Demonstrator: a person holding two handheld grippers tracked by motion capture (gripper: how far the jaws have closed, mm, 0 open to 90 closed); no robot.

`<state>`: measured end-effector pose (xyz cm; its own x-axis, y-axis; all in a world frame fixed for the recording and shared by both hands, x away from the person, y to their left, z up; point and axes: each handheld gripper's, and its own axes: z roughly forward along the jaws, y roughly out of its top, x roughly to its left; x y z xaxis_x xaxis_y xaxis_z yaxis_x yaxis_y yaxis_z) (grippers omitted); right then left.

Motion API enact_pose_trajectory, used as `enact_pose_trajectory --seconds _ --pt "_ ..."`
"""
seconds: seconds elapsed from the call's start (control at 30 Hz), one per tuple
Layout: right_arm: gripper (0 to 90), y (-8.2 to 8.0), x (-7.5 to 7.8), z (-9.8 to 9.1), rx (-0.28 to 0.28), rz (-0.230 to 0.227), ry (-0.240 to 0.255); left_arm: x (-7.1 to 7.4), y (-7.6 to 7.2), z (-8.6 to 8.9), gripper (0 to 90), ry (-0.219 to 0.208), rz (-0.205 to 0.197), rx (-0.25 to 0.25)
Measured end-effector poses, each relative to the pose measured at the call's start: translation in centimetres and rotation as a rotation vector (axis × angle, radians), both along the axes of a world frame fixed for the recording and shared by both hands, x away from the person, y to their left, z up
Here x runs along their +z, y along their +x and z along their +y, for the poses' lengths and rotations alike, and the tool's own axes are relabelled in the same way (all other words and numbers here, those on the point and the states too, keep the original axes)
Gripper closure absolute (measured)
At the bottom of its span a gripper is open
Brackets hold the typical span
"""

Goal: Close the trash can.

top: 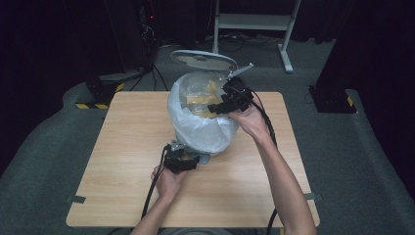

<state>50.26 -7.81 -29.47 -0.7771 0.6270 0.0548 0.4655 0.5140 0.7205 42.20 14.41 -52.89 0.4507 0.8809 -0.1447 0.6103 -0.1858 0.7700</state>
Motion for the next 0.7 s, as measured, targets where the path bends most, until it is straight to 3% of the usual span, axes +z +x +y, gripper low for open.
enact_pose_trajectory --seconds 0.1,0.17,0.4,0.47,0.6,0.7 --pt "30.7 -0.4 0.2 0.1 0.02 -0.003 0.012 0.0 0.0 0.0 22.7 0.0 0.0 0.0" --pt "36.3 -0.7 0.4 -0.1 0.015 -0.022 0.024 0.0 0.0 0.0 22.7 -0.001 0.0 0.0" --pt "72.2 -0.9 1.0 -0.4 -0.016 -0.081 0.078 0.0 0.0 0.0 22.8 -0.001 0.0 0.0" --pt "79.2 -0.5 0.9 0.0 -0.041 -0.076 0.051 0.0 0.0 0.0 22.8 0.0 0.0 0.0" --pt "77.7 0.5 -0.2 1.1 -0.065 -0.037 -0.051 0.0 0.0 0.0 22.8 0.001 0.0 0.0" --pt "75.0 0.5 -0.3 1.0 -0.067 -0.044 -0.03 0.0 0.0 0.0 22.8 0.001 0.0 0.0"
